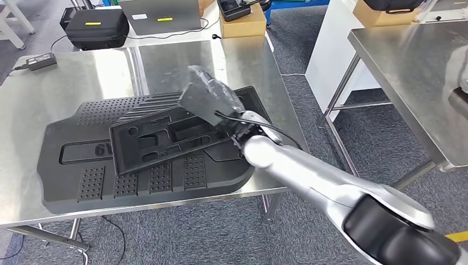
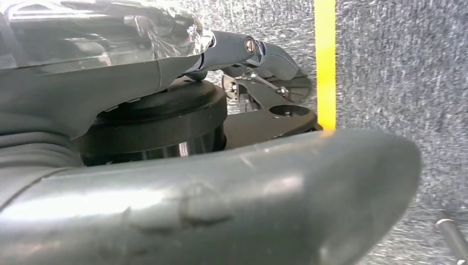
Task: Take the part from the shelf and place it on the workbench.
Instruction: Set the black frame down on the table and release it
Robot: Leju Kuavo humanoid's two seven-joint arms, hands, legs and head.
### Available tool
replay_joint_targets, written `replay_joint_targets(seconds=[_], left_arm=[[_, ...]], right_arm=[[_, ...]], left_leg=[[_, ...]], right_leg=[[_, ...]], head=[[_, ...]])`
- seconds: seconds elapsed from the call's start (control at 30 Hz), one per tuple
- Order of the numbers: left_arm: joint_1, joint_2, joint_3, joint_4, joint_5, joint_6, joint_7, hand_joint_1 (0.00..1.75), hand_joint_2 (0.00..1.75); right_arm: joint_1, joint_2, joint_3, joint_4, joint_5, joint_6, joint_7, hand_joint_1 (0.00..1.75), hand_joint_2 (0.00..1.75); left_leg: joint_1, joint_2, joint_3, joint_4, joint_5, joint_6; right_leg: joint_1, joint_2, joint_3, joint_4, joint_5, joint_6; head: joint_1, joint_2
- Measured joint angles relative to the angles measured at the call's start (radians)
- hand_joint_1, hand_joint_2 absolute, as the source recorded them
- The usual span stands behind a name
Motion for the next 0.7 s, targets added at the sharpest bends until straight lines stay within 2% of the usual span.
replay_joint_targets(seconds=[0.1,0.17,0.43,0.7], left_arm=[[0.001,0.000,0.001,0.000,0.013,0.002,-0.019,0.00,0.00],[0.001,0.000,0.003,0.000,0.027,0.010,-0.045,0.00,0.00],[0.002,0.009,0.044,0.000,0.081,0.075,-0.227,0.00,0.00],[0.005,0.020,0.098,0.000,0.129,0.136,-0.333,0.00,0.00]], right_arm=[[0.058,-0.059,-0.057,-0.190,-0.004,-0.025,-0.011,0.00,0.00],[0.104,-0.091,-0.095,-0.298,-0.025,-0.051,-0.047,0.00,0.00],[0.443,-0.212,-0.314,-0.729,-0.190,-0.118,-0.324,0.00,0.00],[0.700,-0.273,-0.470,-1.011,-0.149,-0.183,-0.397,0.00,0.00]], left_leg=[[0.000,0.001,0.001,0.000,-0.001,0.001],[0.000,0.001,0.001,0.000,-0.001,0.002],[0.001,0.003,0.006,-0.002,-0.004,0.004],[0.000,0.002,0.007,-0.003,-0.005,0.005]], right_leg=[[0.000,0.000,0.000,0.000,0.000,0.000],[0.000,0.000,0.001,-0.001,0.000,0.001],[0.002,0.001,0.007,-0.005,-0.002,0.002],[0.002,0.001,0.008,-0.007,-0.002,0.002]], head=[[0.001,0.000],[-0.001,0.000],[0.001,0.000],[0.000,0.000]])
